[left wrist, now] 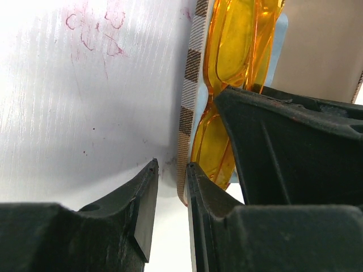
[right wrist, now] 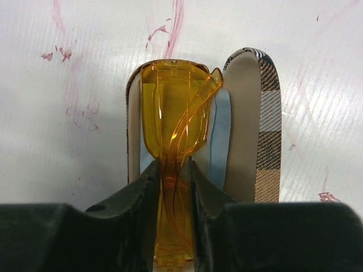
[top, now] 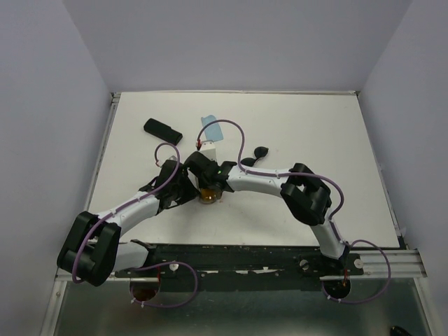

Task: Organize the sunglasses

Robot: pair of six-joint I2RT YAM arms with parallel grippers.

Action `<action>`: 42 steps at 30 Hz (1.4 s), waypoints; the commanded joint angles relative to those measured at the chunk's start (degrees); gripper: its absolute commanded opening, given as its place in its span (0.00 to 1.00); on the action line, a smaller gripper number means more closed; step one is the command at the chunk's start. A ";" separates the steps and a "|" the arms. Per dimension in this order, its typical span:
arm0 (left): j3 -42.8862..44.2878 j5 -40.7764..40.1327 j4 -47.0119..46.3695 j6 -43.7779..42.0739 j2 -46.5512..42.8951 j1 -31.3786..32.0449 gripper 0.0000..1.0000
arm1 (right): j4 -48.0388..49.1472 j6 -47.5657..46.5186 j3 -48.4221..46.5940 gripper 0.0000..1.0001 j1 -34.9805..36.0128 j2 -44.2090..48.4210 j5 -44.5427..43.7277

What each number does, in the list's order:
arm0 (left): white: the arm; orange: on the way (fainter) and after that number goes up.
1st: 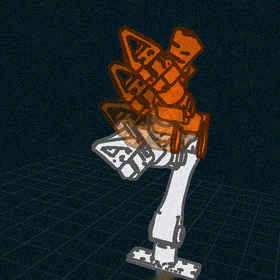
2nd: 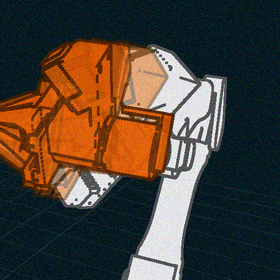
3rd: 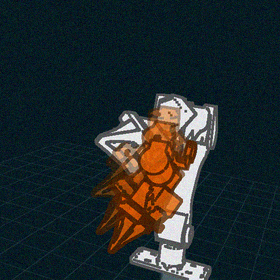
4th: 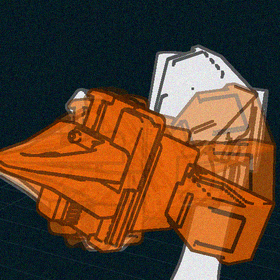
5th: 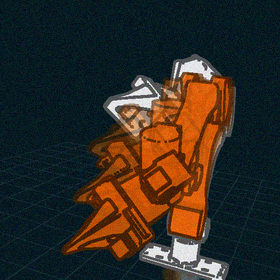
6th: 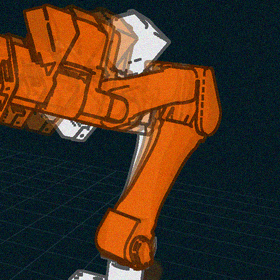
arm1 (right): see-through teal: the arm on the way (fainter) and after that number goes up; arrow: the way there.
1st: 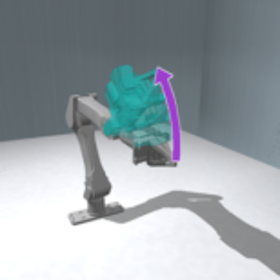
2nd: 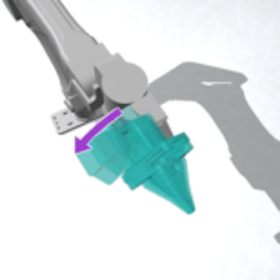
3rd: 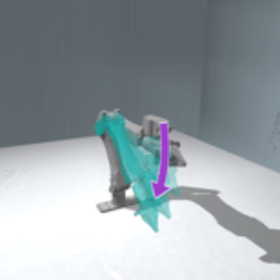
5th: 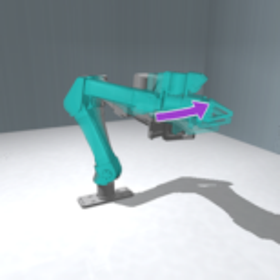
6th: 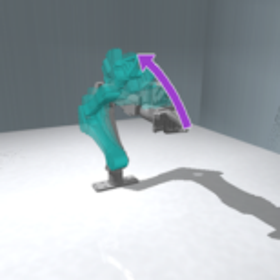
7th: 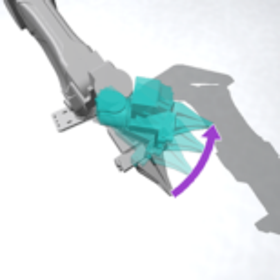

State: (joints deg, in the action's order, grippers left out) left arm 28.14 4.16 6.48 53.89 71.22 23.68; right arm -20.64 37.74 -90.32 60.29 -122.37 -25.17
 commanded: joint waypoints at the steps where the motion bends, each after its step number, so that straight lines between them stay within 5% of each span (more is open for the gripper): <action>1: -0.81 0.23 -0.33 0.34 0.32 -0.30 0.36 | -0.89 -1.00 0.41 0.36 2.37 3.53 -4.45; 14: -0.98 0.32 -0.42 -0.10 0.58 -0.48 0.36 | 2.63 -4.25 5.85 0.44 1.50 13.11 -6.39; 29: -0.54 1.11 -0.50 -0.63 1.11 -0.65 0.36 | 14.31 -1.17 18.69 0.40 -10.28 18.84 19.88; 42: -0.46 0.76 0.02 -1.15 0.15 -0.74 0.36 | 15.81 0.67 18.78 0.34 -11.16 16.02 23.15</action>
State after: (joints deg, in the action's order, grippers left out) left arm 27.86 4.58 6.28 53.56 72.01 23.31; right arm -6.13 37.85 -71.99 49.34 -104.90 -4.34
